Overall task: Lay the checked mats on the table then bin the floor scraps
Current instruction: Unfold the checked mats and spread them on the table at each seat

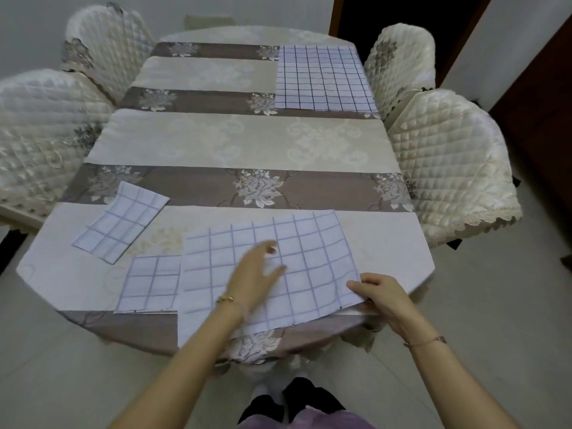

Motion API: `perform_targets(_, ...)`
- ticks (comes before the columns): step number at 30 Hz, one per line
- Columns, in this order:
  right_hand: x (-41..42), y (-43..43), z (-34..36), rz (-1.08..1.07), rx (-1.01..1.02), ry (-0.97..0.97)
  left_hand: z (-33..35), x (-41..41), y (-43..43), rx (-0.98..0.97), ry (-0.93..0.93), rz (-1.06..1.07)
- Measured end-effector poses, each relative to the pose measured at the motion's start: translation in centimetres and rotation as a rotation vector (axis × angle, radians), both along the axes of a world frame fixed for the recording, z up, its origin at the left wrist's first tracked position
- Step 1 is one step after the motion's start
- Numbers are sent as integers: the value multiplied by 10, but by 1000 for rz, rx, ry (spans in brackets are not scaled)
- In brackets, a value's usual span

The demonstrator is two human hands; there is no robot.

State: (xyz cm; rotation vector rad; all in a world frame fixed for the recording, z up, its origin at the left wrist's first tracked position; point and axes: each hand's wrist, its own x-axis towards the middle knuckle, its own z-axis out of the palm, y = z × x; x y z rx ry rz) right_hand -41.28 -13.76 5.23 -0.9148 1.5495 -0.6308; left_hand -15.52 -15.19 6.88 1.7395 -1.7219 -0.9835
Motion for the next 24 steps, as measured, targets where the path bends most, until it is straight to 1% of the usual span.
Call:
perform_targets(1, 3, 3, 0, -22, -4, -36, 2, -21, 12, 57, 38, -110)
perform_targets(3, 10, 9, 6, -62, -10, -95, 3, -53, 31, 122, 57, -240)
perform_targets(5, 15, 13, 7, -82, -9, -116, 1, -71, 43, 130, 54, -279)
perform_targets(6, 17, 15, 8, -85, -7, -114, 0, -76, 46, 118, 56, -265)
perform_targets(9, 21, 19, 12, -78, -17, -112, 4, -76, 47, 51, 94, -171)
perform_targets(13, 17, 20, 25, -56, -30, -153, 12, -57, 36, -38, 213, -28)
perform_targets(17, 2, 12, 29, -62, -35, -171, 21, -20, 11, -56, 275, 154)
perform_targets(21, -10, -6, 27, -183, -11, -306, 28, 33, -15, -107, 268, 370)
perform_targets(24, -14, -27, 30, -246, -25, -349, 33, 72, -33, -93, 263, 476)
